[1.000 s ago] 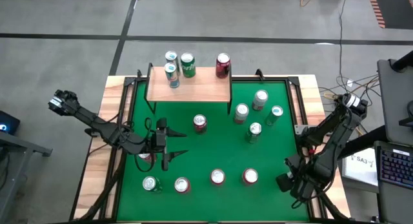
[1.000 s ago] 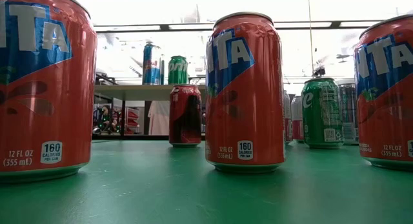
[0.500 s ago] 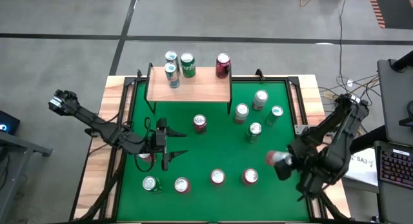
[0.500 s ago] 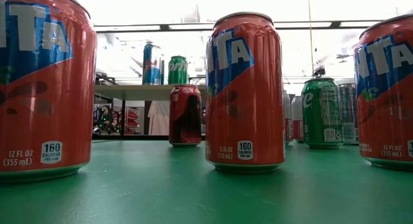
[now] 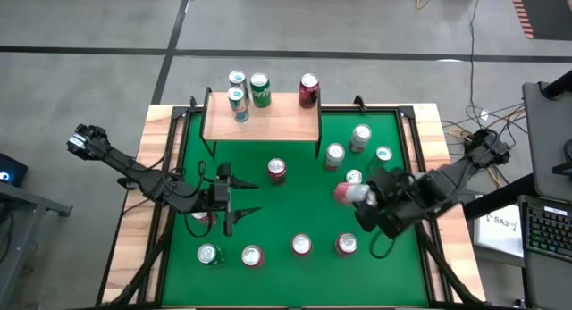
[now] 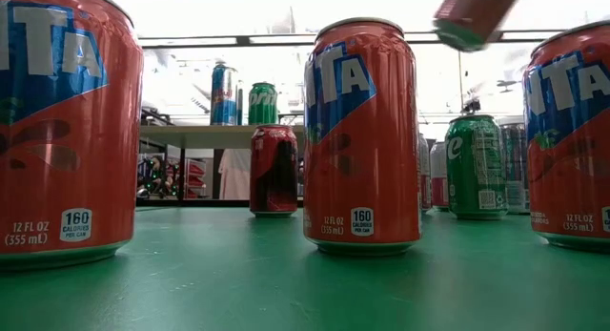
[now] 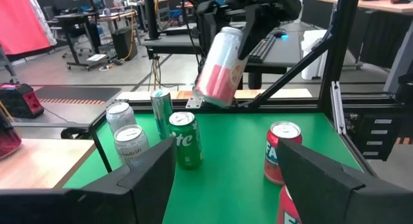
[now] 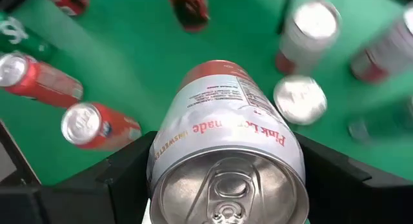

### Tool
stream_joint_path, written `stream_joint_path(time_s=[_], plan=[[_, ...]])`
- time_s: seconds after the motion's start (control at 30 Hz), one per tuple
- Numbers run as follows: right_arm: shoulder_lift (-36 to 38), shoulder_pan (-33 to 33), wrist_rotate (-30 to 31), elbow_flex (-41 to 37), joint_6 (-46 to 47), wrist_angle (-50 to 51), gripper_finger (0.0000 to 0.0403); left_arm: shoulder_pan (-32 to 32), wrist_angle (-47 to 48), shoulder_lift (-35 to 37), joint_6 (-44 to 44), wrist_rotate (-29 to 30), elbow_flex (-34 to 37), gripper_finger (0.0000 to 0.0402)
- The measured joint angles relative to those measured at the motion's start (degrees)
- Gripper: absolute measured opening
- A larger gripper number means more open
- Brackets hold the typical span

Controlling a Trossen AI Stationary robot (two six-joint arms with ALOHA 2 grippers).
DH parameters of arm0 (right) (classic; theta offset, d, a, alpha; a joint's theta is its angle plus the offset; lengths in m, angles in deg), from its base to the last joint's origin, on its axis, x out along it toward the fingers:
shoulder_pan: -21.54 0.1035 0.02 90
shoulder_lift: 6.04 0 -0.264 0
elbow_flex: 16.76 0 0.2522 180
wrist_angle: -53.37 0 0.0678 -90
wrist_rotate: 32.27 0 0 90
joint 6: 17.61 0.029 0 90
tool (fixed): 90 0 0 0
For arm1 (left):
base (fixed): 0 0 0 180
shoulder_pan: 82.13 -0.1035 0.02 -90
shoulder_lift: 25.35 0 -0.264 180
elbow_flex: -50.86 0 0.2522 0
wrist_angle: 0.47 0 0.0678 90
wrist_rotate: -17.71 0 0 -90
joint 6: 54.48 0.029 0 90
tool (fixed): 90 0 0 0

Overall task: Place canned beverage on shelf
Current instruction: Put the white and red can on the shelf

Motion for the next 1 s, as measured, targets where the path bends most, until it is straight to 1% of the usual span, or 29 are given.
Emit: stream_joint_path(time_s=[0.1,0.23,0.3,0.4,0.47,0.63,0.7,0.9,1.0], plan=[[-0.90,-4.12,-0.34,0.05,-10.29,-6.12,0.0293,0.00,-0.37,0.00,0.76,0.02,0.00,0.0252],[-1.78,-9.62,-2.50,0.28,-24.56,-15.69,0.0293,0.00,-2.83,0.07,5.77,0.09,-0.14,0.0252],[-2.44,-12.07,-3.71,0.31,-30.71,-20.23,0.0293,0.00,-2.76,0.11,7.90,0.11,-1.44,0.0252],[-3.61,-14.91,-4.04,0.31,-38.63,-25.97,0.0293,0.00,-0.95,0.20,11.24,0.17,-3.89,0.0252],[-4.49,-16.80,-5.30,0.31,-42.74,-28.40,0.0293,-0.20,1.16,0.20,13.34,0.61,-5.41,0.0252],[-7.17,-19.77,-5.43,0.31,-49.07,-32.51,0.0293,-0.78,5.99,0.20,16.16,6.89,-8.01,0.0252],[-8.10,-20.54,-5.45,0.31,-50.67,-33.59,0.0293,-1.05,7.54,0.22,16.48,8.11,-8.61,0.0252],[-10.11,-21.57,-6.57,0.31,-53.18,-34.60,0.0293,-2.11,8.67,0.04,15.91,8.13,-9.16,0.0254],[-10.44,-21.61,-6.86,0.63,-53.85,-35.22,0.0293,-2.36,9.10,-0.36,15.70,8.13,-9.07,0.0265]])
